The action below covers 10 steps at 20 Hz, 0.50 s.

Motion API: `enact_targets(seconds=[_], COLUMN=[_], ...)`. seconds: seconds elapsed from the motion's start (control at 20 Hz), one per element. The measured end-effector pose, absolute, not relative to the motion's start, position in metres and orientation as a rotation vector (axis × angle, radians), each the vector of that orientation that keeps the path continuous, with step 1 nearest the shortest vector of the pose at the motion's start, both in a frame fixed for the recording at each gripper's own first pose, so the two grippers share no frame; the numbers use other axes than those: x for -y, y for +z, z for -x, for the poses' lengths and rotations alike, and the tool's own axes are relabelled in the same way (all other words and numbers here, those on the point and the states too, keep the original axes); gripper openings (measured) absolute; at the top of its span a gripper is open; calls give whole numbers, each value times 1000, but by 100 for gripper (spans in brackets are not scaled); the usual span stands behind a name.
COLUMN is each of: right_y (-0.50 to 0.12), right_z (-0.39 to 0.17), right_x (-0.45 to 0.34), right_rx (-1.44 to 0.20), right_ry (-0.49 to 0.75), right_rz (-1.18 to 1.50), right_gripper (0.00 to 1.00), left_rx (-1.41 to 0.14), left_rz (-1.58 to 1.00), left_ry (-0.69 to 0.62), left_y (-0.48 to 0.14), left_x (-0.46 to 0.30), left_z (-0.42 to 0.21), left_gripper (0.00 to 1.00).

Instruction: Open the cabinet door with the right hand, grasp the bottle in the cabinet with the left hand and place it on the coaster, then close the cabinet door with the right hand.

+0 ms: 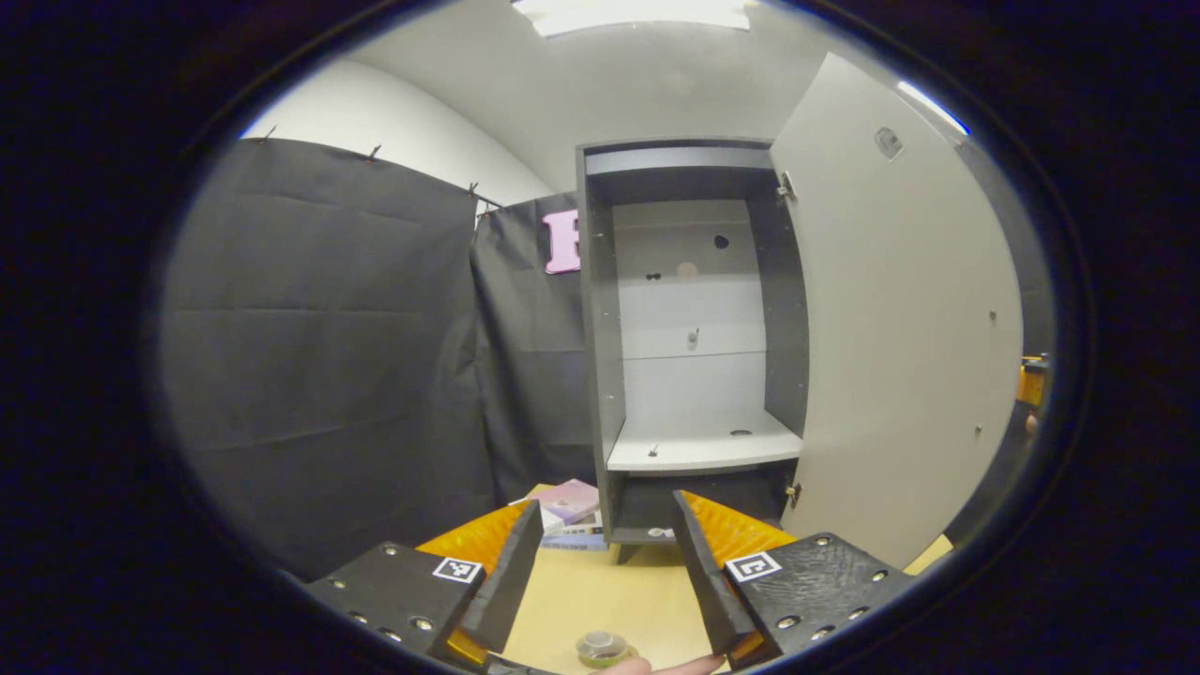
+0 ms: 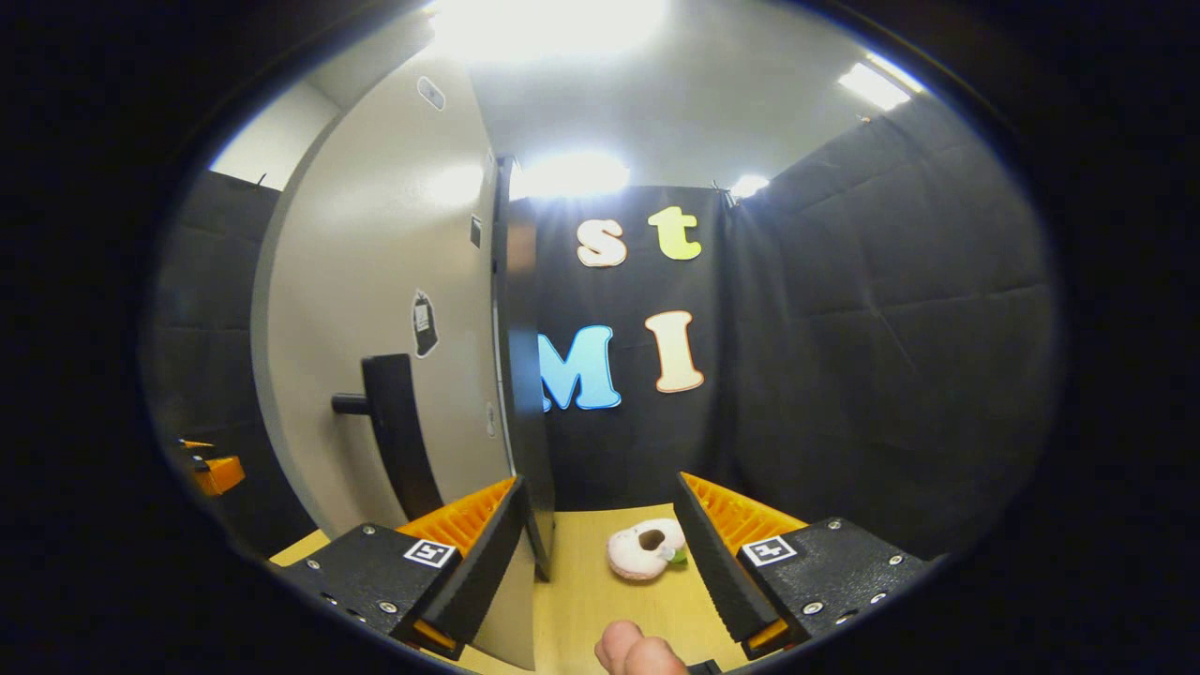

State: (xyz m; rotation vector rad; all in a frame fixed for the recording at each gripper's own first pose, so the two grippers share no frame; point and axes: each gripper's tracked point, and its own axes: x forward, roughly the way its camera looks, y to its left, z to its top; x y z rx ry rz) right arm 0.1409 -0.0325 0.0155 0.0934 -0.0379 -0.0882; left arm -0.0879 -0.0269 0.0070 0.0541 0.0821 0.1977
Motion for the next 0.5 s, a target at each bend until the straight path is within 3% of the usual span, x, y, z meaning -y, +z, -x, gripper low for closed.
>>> enact_targets(seconds=[0.1, 0.5], right_y=[15, 15], right_z=[-138, -138], right_x=[27, -50], right_rx=[36, 0], right_ry=[-104, -29], right_rz=[-99, -107], right_gripper=[91, 90], left_rx=[-65, -31], left_rz=[-44, -51], left_ry=[177, 57], left_y=[9, 7], left_x=[28, 34], left_z=[89, 92], left_gripper=[78, 75])
